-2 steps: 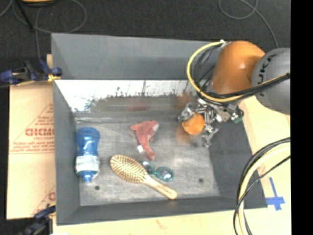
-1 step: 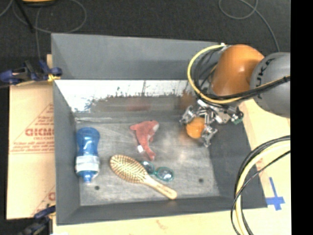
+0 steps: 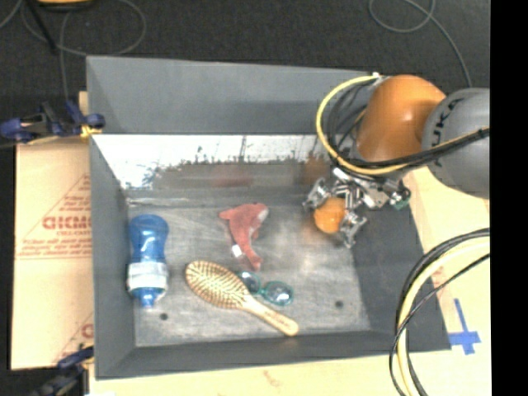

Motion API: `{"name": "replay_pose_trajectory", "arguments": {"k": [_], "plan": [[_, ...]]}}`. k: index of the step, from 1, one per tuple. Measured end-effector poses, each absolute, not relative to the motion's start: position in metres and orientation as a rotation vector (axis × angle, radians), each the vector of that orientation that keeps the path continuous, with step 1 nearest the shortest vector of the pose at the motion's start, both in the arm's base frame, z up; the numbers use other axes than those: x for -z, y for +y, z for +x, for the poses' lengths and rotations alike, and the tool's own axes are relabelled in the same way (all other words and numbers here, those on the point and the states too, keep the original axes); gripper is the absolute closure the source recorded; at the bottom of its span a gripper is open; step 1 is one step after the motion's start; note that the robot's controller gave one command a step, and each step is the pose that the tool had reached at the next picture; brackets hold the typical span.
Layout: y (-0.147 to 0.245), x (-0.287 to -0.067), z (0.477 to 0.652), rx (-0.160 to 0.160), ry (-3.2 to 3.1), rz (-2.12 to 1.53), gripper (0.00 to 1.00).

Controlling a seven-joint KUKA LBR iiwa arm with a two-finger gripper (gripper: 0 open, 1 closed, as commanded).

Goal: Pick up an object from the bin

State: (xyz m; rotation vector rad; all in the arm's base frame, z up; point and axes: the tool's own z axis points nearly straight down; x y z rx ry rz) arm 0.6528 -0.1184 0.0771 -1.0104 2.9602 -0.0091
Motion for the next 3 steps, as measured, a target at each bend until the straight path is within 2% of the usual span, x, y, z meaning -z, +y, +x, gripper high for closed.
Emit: {"name": "replay_pose_trajectory", "arguments": {"k": [1, 2, 3], "plan": [[-0.118, -0.079, 0.651, 0.007, 2.962, -1.011, 1.00], [-0.121, -0.174, 0.612, 0.001, 2.909, -1.178, 1.00], [-0.121, -0.174, 0.612, 0.000, 2.909, -1.177, 1.00]]}}
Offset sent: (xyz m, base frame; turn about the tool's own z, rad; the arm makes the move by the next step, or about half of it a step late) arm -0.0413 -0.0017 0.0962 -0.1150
